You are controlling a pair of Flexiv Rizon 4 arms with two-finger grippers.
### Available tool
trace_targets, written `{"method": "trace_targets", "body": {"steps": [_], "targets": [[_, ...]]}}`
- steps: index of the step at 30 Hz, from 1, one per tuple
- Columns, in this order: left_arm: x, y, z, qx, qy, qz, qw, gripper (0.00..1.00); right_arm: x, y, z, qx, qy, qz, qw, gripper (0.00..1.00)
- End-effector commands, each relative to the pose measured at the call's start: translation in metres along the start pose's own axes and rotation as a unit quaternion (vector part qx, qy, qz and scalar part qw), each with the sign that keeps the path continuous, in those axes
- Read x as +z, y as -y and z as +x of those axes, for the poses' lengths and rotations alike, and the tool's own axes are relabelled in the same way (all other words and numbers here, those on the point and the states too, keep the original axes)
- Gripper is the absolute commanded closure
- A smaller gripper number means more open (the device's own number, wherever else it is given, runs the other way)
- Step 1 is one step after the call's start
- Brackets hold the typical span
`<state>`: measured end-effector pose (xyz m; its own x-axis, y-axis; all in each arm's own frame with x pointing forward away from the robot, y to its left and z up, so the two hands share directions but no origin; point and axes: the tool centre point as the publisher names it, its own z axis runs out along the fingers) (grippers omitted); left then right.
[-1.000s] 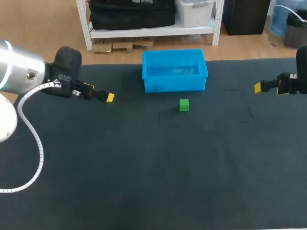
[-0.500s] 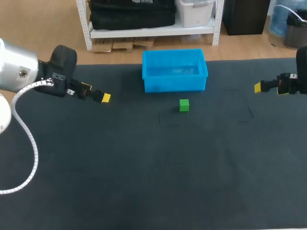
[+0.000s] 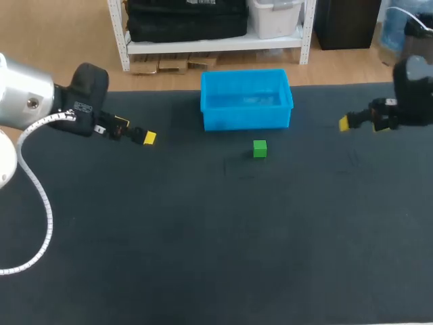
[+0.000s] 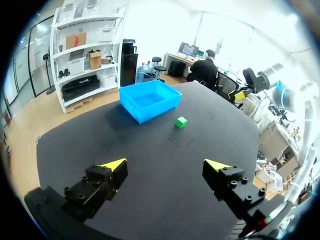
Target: Use the left arm to pick the red cube and place it into the blue plastic box first, then use the right arm to grasp the green cube and put it into the same blue plastic box after the first action is fully finished.
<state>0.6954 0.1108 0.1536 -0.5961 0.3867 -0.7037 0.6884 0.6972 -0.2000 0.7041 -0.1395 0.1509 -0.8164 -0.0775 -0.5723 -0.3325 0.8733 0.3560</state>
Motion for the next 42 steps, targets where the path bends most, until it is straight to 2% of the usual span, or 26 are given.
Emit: {"method": "trace_targets", "body": {"steps": [1,8,12,15,18,42], "targets": [[-0.001,-0.001,0.002,0.001,0.004,0.002,1.0,0.0,0.019,-0.028,-0.005,0.008,-0.018,0.099,0.995,0.0],[-0.001,-0.001,0.002,0.001,0.004,0.002,1.0,0.0,0.046,-0.059,0.003,-0.013,-0.046,0.167,0.985,0.0],[-0.001,-0.001,0.002,0.001,0.004,0.002,1.0,0.0,0.058,-0.075,0.007,-0.048,-0.046,0.217,0.974,0.0],[-0.001,-0.001,0.002,0.001,0.004,0.002,1.0,0.0,0.068,-0.081,0.01,-0.065,-0.056,0.235,0.968,0.0],[-0.001,-0.001,0.002,0.001,0.004,0.002,1.0,0.0,0.076,-0.084,0.012,-0.07,-0.073,0.222,0.97,0.0],[-0.001,-0.001,0.002,0.001,0.004,0.002,1.0,0.0,0.076,-0.084,0.012,-0.07,-0.073,0.222,0.97,0.0]]}}
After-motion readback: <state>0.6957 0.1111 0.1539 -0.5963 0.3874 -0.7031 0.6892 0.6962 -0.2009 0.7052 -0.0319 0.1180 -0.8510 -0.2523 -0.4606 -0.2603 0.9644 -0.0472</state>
